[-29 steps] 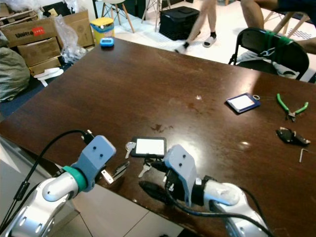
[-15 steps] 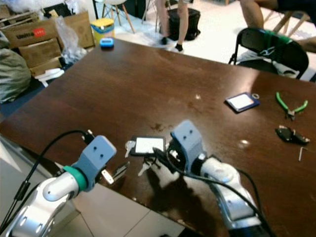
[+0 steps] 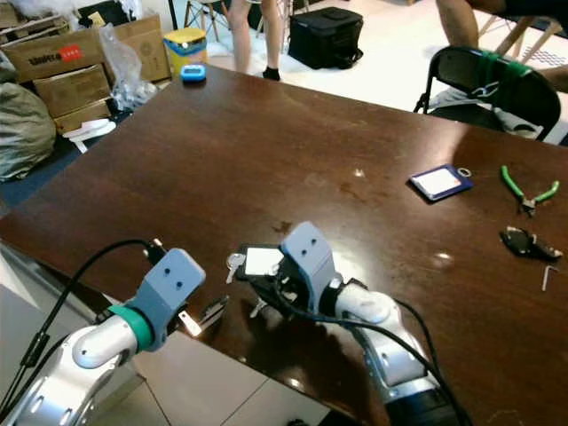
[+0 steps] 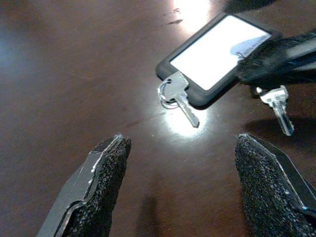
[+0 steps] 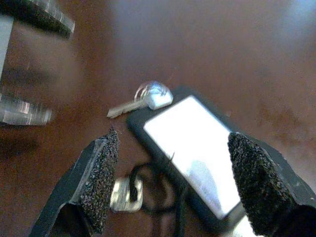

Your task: Hang keys on a hook

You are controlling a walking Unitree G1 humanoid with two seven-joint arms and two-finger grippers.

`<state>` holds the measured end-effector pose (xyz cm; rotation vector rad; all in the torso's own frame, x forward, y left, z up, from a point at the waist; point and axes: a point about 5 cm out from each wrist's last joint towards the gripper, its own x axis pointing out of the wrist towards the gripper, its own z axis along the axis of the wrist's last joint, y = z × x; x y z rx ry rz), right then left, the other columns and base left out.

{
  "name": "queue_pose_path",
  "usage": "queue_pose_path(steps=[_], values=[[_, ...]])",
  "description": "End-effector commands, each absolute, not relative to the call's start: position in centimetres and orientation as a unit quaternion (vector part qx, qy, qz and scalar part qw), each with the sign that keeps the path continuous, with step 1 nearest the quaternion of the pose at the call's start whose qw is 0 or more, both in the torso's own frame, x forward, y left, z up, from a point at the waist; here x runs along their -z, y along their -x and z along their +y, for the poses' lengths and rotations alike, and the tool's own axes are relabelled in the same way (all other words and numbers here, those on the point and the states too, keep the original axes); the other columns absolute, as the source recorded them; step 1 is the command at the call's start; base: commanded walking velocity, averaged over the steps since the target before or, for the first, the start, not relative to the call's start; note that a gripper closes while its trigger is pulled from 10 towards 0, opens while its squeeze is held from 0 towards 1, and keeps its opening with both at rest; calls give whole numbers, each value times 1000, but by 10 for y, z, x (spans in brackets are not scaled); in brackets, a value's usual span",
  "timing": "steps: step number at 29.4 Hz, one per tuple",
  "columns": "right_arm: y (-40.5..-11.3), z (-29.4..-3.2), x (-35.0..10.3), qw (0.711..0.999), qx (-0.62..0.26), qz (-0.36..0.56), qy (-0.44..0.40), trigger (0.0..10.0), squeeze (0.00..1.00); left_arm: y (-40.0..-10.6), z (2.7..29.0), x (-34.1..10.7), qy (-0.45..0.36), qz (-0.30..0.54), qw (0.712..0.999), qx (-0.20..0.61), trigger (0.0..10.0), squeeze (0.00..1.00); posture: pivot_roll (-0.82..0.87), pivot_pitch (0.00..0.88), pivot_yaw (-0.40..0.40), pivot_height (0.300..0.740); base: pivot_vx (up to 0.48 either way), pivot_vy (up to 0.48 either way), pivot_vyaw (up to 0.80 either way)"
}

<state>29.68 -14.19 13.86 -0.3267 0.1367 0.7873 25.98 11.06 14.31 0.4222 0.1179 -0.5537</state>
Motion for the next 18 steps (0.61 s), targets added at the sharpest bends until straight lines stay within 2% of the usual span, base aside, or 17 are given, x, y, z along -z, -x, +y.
queue_pose_path(steps=[1, 11, 18], values=[[-291, -143, -136, 904, -389, 69, 162, 10000, 0, -258, 114, -140, -211, 68, 937, 269, 10000, 0, -105, 139, 117, 740, 0, 0, 0], [-286, -154, -132, 905, -381, 76, 172, 10000, 0, -259, 110, -140, -211, 68, 935, 276, 10000, 0, -115, 136, 127, 740, 0, 0, 0], [-292, -146, -125, 901, -390, 85, 169, 10000, 0, -259, 113, -141, -213, 69, 936, 272, 10000, 0, -97, 133, 124, 740, 0, 0, 0]])
